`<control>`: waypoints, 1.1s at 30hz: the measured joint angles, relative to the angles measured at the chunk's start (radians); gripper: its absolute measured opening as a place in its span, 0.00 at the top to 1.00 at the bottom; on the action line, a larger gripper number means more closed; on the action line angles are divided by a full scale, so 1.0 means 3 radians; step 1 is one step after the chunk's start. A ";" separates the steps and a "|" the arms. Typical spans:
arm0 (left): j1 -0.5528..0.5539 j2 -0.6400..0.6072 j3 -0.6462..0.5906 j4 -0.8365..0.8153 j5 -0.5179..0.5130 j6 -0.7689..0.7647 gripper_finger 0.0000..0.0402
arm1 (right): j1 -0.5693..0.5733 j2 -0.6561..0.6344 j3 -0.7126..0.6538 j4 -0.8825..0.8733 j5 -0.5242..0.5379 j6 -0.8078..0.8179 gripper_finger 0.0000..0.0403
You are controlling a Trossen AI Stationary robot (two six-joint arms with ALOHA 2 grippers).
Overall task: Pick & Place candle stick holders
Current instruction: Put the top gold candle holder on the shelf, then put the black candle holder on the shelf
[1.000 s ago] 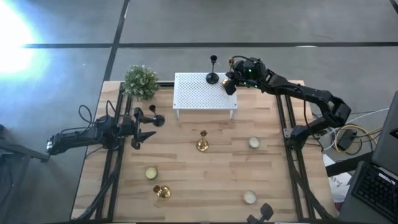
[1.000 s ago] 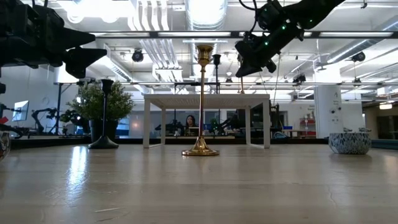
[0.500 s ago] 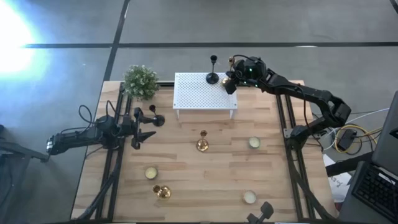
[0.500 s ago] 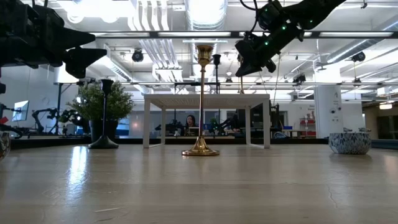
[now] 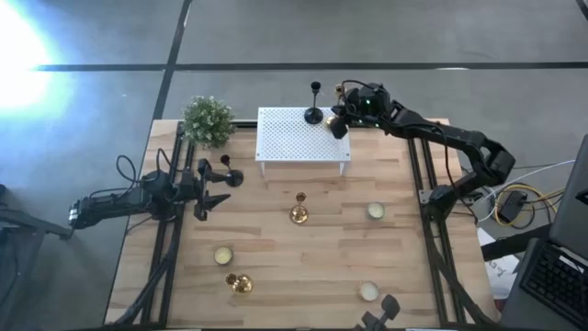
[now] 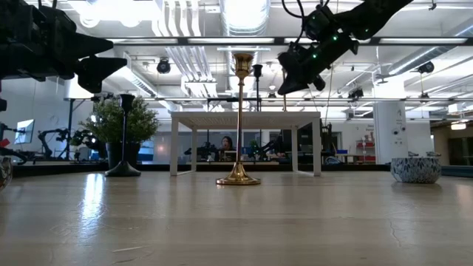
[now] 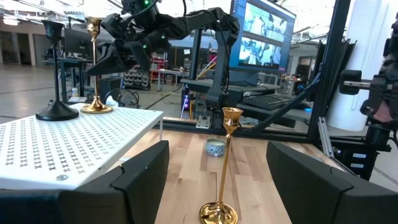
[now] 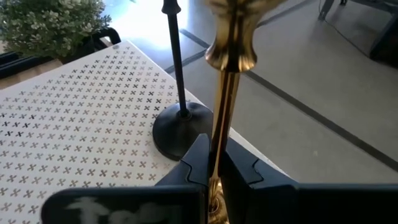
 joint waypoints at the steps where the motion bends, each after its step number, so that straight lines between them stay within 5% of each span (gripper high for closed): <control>1: 0.0001 0.0001 0.0000 -0.0002 0.0000 0.0000 0.31 | -0.0002 0.0009 0.0000 0.0023 0.0006 0.0001 0.97; 8: 0.0000 0.0001 0.0000 -0.0001 0.0001 0.0000 0.31 | -0.0002 0.0012 -0.0004 0.0032 0.0025 0.0059 0.89; 20: 0.0000 0.0001 0.0000 0.0000 0.0001 0.0000 0.31 | -0.0059 -0.0128 -0.0006 -0.0199 0.0035 0.0039 0.60; 26: 0.0000 0.0000 0.0000 0.0000 0.0001 0.0000 0.31 | -0.0033 -0.0507 -0.0006 -0.0690 0.0012 0.0021 0.50; 33: 0.0001 0.0001 0.0000 0.0000 0.0001 0.0000 0.31 | 0.0325 -0.1143 -0.0006 -0.1493 -0.0001 0.0014 0.50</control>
